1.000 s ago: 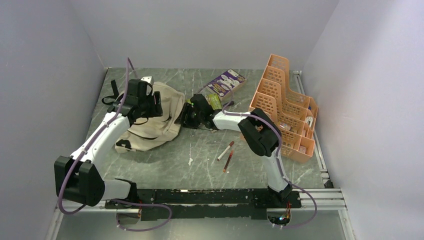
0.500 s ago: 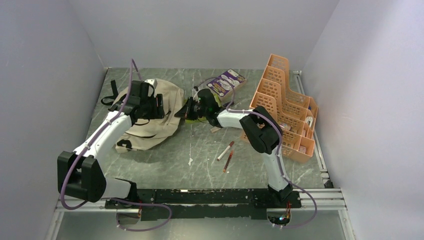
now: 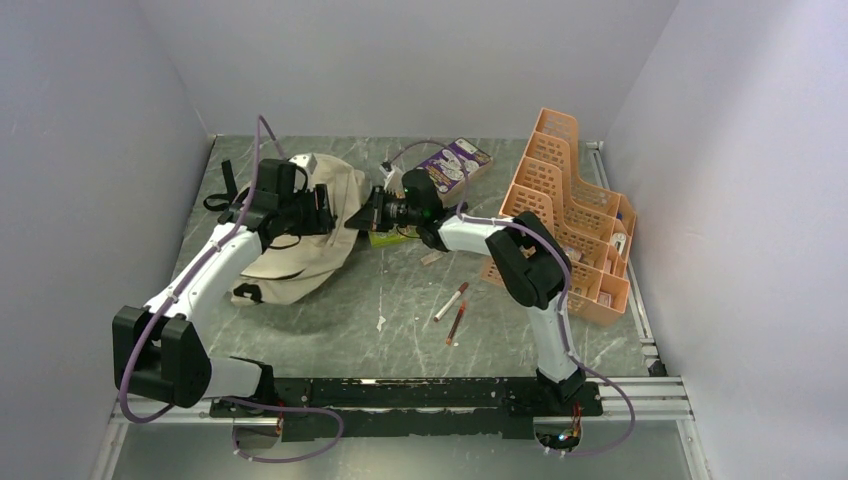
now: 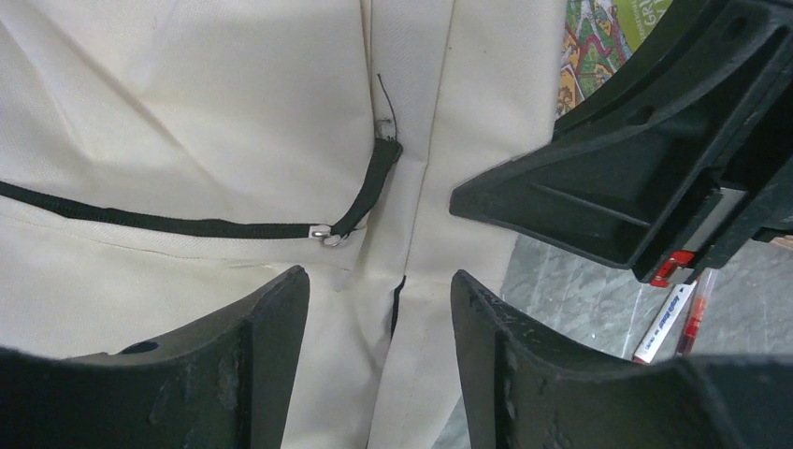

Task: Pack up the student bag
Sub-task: Adjust the student bag at the center of the board.

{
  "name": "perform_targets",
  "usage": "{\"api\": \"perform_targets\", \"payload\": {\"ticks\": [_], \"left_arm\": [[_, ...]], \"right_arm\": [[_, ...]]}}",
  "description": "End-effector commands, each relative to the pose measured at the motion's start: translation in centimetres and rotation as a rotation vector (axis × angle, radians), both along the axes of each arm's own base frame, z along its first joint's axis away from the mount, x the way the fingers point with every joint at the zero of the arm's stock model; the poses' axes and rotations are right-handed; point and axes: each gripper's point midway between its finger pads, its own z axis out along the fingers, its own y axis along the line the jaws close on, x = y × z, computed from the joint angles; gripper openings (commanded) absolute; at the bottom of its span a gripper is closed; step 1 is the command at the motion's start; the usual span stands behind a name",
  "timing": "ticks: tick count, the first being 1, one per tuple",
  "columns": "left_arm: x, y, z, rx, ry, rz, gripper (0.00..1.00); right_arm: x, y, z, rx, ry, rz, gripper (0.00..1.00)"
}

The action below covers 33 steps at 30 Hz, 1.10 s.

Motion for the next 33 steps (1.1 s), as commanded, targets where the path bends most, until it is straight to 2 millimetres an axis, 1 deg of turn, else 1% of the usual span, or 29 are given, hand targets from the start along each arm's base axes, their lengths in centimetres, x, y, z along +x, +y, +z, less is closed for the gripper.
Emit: {"api": "perform_targets", "payload": {"ticks": [1, 4, 8, 10, 13, 15, 17, 22, 26, 28, 29, 31, 32, 33], "left_arm": [[-0.4, -0.1, 1.0, -0.032, -0.015, 0.012, 0.60], [-2.3, 0.4, 0.3, -0.039, 0.010, 0.026, 0.54], [-5.4, 1.2, -0.6, -0.069, 0.029, 0.080, 0.47], [-6.9, 1.1, -0.7, -0.115, 0.019, 0.099, 0.41], [-8.6, 0.8, -2.0, -0.176, 0.035, 0.118, 0.31], [-9.3, 0.2, -2.7, -0.218, 0.051, 0.122, 0.22], [-9.9, 0.2, -4.2, -0.237, 0.086, 0.159, 0.16], [-10.6, -0.5, -7.3, -0.298, 0.112, 0.184, 0.07], [-10.9, -1.1, -9.1, -0.320, 0.127, 0.176, 0.09], [-10.8, -1.2, -9.3, -0.318, 0.136, 0.171, 0.12], [-10.5, -1.1, -9.1, -0.307, 0.133, 0.174, 0.16], [-9.9, -0.4, -8.2, -0.270, 0.113, 0.197, 0.29], [-9.5, 0.0, -7.3, -0.252, 0.087, 0.211, 0.36], [-9.2, 0.3, -6.4, -0.240, 0.066, 0.220, 0.40]], "right_arm": [[0.7, -0.4, 5.3, 0.089, -0.140, 0.014, 0.00], [1.6, -0.7, 5.2, 0.085, -0.126, -0.012, 0.00], [2.5, -0.8, 5.2, 0.073, -0.121, -0.038, 0.00], [2.9, -0.8, 5.3, 0.071, -0.119, -0.043, 0.00], [3.4, -0.8, 5.6, 0.078, -0.116, -0.049, 0.00], [3.5, -0.6, 5.8, 0.084, -0.117, -0.048, 0.00], [3.6, -0.5, 6.2, 0.090, -0.118, -0.046, 0.00], [3.7, -0.3, 7.0, 0.108, -0.111, -0.038, 0.00], [3.5, 0.1, 7.1, 0.123, -0.092, -0.021, 0.00], [3.3, 0.3, 6.9, 0.127, -0.089, -0.009, 0.00], [3.2, 0.3, 6.8, 0.122, -0.088, -0.007, 0.00], [3.1, 0.2, 6.4, 0.109, -0.091, -0.011, 0.00], [3.1, 0.1, 6.2, 0.104, -0.094, -0.012, 0.00], [3.1, 0.0, 6.1, 0.098, -0.097, -0.013, 0.00]]}}
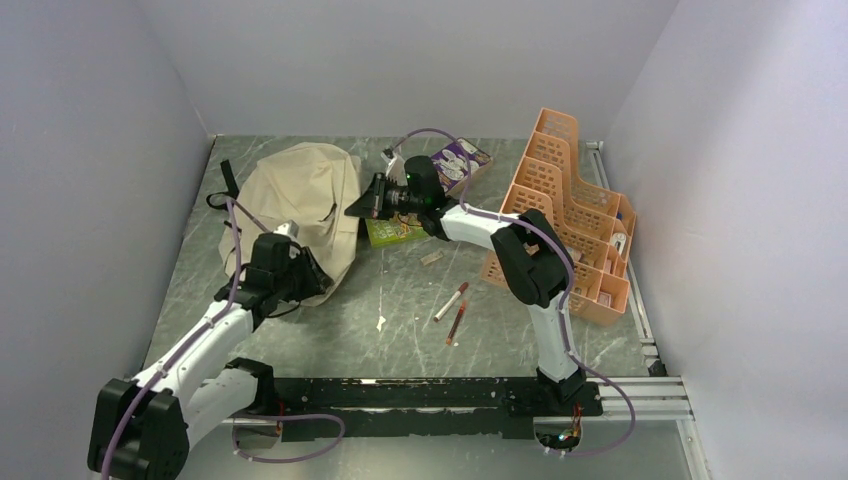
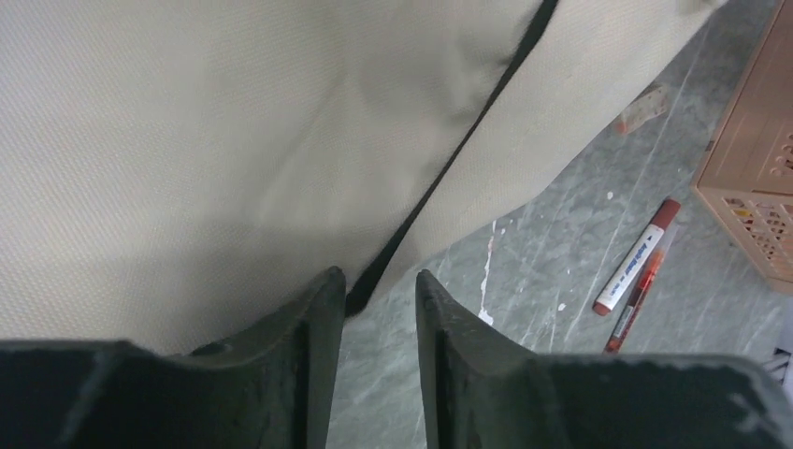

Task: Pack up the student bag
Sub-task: Adjust the student bag at the center of the board, then unzip the student bag at the center of the board.

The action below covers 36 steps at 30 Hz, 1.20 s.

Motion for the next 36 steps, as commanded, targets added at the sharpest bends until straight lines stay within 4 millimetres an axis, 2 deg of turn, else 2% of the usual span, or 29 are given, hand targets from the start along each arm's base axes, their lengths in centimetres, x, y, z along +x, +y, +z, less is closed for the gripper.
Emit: {"api": "perform_targets", "payload": {"ticks": [1, 8, 17, 24, 26, 31, 36], "left_arm": [[1.2, 0.8, 3.4, 0.055, -0.068, 0.029, 0.44], [3.4, 1.9, 9.6, 0.091, -0.199, 0.089, 0.53], [6.0, 3.3, 13.2, 0.137, -0.252, 0.161, 0.54], [8.0, 5.9, 20.6, 0.184, -0.382, 0.237, 0.60], [8.1, 6.4, 21.8, 0.209, -0.396, 0.248, 0.62], [7.5, 6.9, 22.1, 0.225, -0.403, 0.259, 0.63], [6.3, 7.2, 20.0, 0.228, -0.369, 0.266, 0.61]], "right_arm": [[1.4, 0.2, 3.1, 0.063, -0.109, -0.017, 0.00], [0.7, -0.1, 3.0, 0.047, -0.165, 0.025, 0.00], [-1.9, 0.0, 3.8, 0.106, -0.288, 0.181, 0.00], [-2.3, -0.1, 3.5, 0.103, -0.323, 0.218, 0.00], [-2.5, -0.1, 3.6, 0.112, -0.335, 0.227, 0.00], [-3.2, -0.2, 3.7, 0.132, -0.377, 0.273, 0.00], [-4.2, -0.2, 4.5, 0.157, -0.437, 0.344, 0.00]]}}
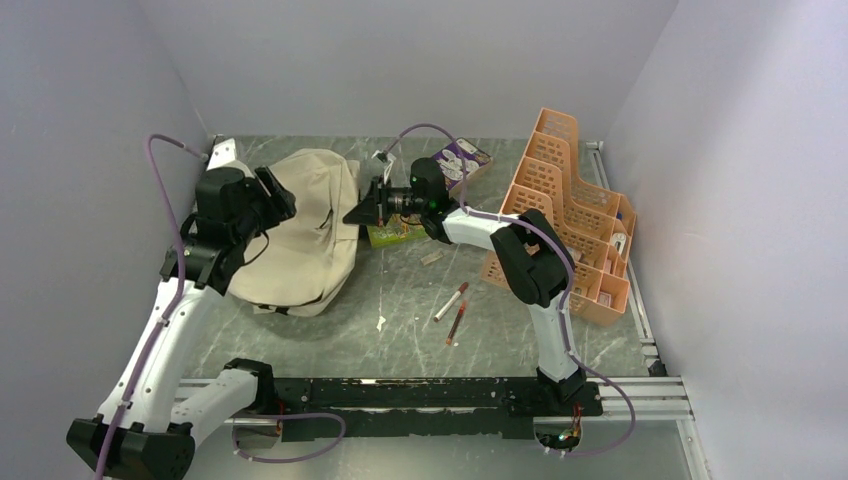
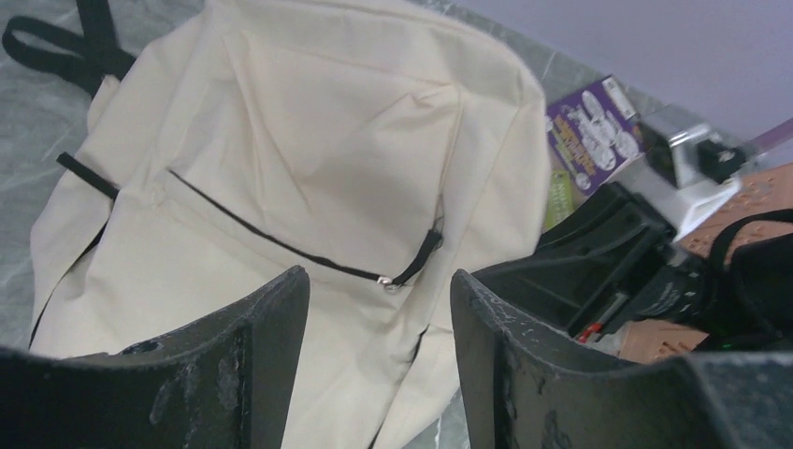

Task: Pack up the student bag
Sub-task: Unzip the student bag at the center of the board.

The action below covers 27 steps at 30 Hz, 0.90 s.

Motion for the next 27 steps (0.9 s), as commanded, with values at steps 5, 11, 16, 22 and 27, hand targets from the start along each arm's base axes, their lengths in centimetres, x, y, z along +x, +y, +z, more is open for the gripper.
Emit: {"api": "perform_targets", "payload": {"ticks": [5, 11, 16, 22, 27], "left_arm": [[-2.5, 1.1, -4.4, 0.019, 0.092, 0.021, 0.62], [-3.0, 0.1, -5.6, -0.008, 0.108, -0.035, 0.66], [-2.9, -1.8, -6.7, -0.044, 0.108, -0.136, 0.66], [-1.6, -4.5, -7.8, -0.071, 0.107, -0.295, 0.63], [-0.5, -5.4, -6.9, -0.071, 0.093, -0.353, 0.55]], "right_arm": [[-1.7, -0.3, 4.0, 0.078, -0.204, 0.135, 0.00], [-2.3, -0.3, 5.1, 0.107, -0.217, 0.177, 0.00], [-2.7, -0.1, 5.8, 0.131, -0.220, 0.206, 0.00], [-3.1, 0.5, 5.9, 0.113, -0.228, 0.219, 0.00], [-3.1, 0.7, 5.6, 0.095, -0.228, 0.213, 0.00]]}}
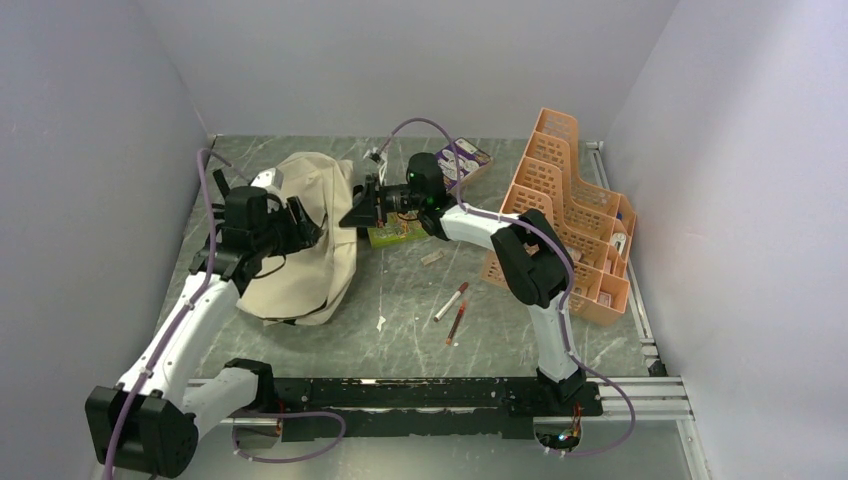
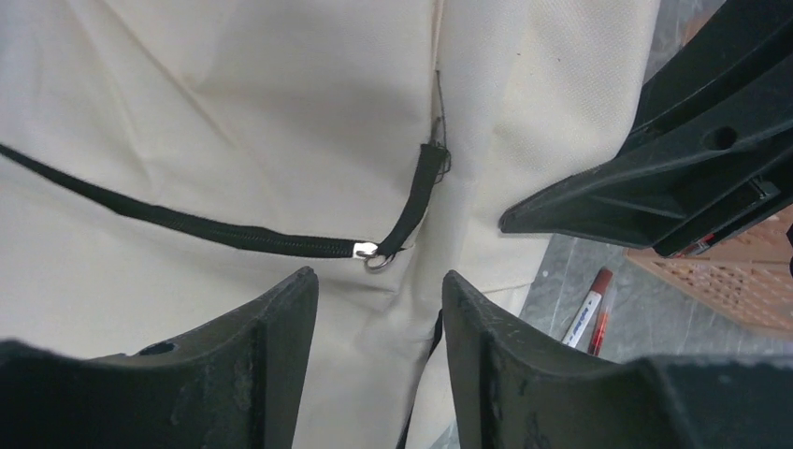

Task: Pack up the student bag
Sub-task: Unzip the student bag at the center of the board.

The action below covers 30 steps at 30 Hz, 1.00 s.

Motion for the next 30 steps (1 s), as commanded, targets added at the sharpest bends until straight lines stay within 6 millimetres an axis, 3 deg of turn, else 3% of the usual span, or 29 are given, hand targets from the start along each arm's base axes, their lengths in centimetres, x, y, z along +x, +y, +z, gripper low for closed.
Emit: {"api": "perform_targets", "payload": {"ticks": [1, 8, 17, 25, 30], "left_arm": [[1.3, -1.8, 3.3, -0.044, -0.113, -0.118, 0.54], [2.5, -0.8, 1.3, 0.030, -0.073, -0.085, 0.52], [4.7, -0.8, 0.2, 0.104, -0.039, -0.128, 0.49], [5.4, 2.4, -0.4, 0.223, 0.017, 0.020, 0.23], [5.2, 3.9, 0.0, 0.261, 0.021, 0.098, 0.20]], "right_arm": [[-0.6, 0.2, 3.4, 0.049, -0.094, 0.032, 0.00], [-0.8, 0.0, 3.5, 0.050, -0.095, 0.031, 0.00], [-1.1, -0.1, 3.3, 0.050, -0.091, 0.035, 0.00], [-1.1, 0.0, 3.3, 0.054, -0.085, 0.039, 0.00], [-1.1, 0.0, 3.2, 0.058, -0.077, 0.041, 0.00]]}}
